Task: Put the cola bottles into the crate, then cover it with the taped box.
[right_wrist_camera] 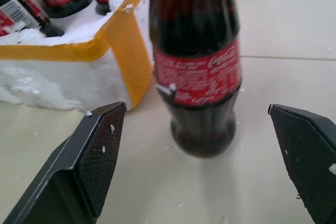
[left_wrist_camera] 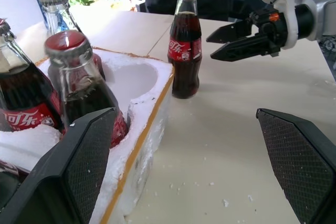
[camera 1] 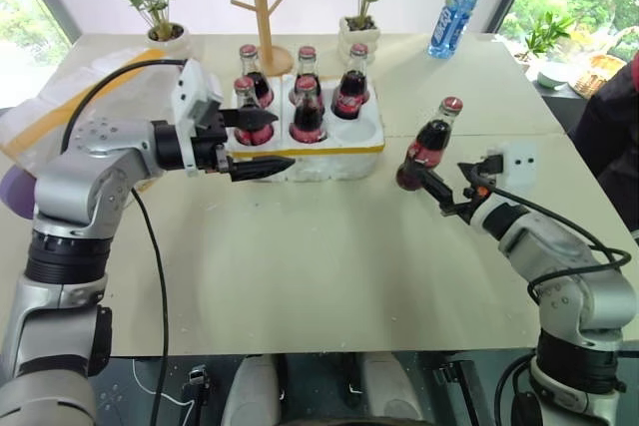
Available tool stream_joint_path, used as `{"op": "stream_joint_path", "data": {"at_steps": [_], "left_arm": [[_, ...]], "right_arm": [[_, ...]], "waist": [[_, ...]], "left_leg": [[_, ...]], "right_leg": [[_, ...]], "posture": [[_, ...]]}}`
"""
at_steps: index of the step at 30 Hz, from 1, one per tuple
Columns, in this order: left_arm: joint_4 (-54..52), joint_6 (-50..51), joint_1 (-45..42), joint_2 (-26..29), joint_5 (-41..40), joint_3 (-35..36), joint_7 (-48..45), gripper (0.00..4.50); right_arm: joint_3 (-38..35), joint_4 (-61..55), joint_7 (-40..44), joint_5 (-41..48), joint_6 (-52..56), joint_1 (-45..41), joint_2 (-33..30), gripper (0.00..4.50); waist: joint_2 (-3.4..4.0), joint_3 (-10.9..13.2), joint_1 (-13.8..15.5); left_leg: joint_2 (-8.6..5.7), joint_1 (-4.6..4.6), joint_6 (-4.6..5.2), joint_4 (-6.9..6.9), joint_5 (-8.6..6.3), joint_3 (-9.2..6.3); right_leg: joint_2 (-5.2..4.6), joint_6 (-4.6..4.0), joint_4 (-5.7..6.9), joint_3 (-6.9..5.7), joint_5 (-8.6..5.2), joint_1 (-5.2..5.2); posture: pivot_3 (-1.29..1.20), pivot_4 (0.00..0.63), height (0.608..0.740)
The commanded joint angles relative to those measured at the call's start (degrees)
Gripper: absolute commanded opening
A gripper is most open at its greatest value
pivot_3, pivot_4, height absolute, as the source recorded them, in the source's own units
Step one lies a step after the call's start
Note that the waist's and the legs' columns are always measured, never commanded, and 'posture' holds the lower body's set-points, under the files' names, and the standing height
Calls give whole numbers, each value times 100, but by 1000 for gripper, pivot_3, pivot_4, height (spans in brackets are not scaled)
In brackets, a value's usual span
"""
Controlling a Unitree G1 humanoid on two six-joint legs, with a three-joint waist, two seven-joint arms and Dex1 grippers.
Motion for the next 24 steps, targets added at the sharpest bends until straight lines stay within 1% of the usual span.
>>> {"op": "stream_joint_path", "data": {"at_steps": [1, 5, 10, 12, 13, 15, 18, 21, 24], "left_arm": [[-174, -11, -110, -7, -34, 89, 14, 4500], [-222, 20, -94, 14, -37, 129, 40, 4500], [-248, -9, -21, 108, 11, 211, 93, 4500], [-288, 18, -6, 134, -7, 249, 133, 4500], [-301, 26, 1, 142, -10, 262, 147, 4500], [-339, 45, 51, 176, -21, 305, 191, 4500], [-410, 75, 156, 217, -46, 376, 260, 4500], [-498, 122, 258, 228, -94, 456, 362, 4500], [-556, 161, 297, 213, -122, 490, 439, 4500]], "right_arm": [[76, 466, -3, -47, -425, -499, 47, 4440], [323, 987, 142, -159, -780, -743, 10, 4440], [660, 2209, 258, -479, -1375, -1252, 62, 4440], [703, 2430, 296, -582, -1597, -1333, 18, 3945], [715, 2477, 325, -611, -1694, -1353, -2, 3619], [692, 2317, 500, -536, -1835, -1351, -59, 2795], [598, 1944, 765, -354, -1938, -1364, -177, 2822], [404, 1794, 942, -33, -1909, -1840, -253, 2822], [507, 1941, 1092, 71, -1835, -2392, -310, 2822]], "waist": [[0, 0, -2], [0, 0, 14], [1, 0, 10], [1, 1, 14], [2, 1, 23], [2, 1, 18], [6, 4, 13], [11, 8, -3], [27, 18, -23]], "left_leg": [[0, 1, 0, 1, 0, 1], [1, 0, 0, -1, 0, -5], [0, -3, 0, 0, 0, -2], [1, -3, 0, 0, 0, -2], [1, -3, 0, 0, 0, -4], [2, -5, 0, -1, 0, -4], [2, -5, 0, -1, 0, -1], [3, -6, 0, -1, 0, -1], [3, -6, 0, -1, 0, 3]], "right_leg": [[0, 0, 1, 1, 0, 0], [4, -1, 0, 0, -1, 0], [0, 0, -5, 0, 0, 0], [0, 0, -4, 0, 0, 0], [1, -1, -3, -1, -1, 0], [1, -1, -5, -1, -1, -2], [-1, 0, -4, 1, 0, -3], [0, 0, -2, 0, 0, -7], [0, 0, 1, 4, 0, -10]], "posture": [[0, 150, 740], [0, 150, 740], [0, 150, 740], [0, 150, 740], [0, 150, 740], [0, 150, 740], [0, 150, 740], [0, 150, 740], [0, 150, 740]]}}
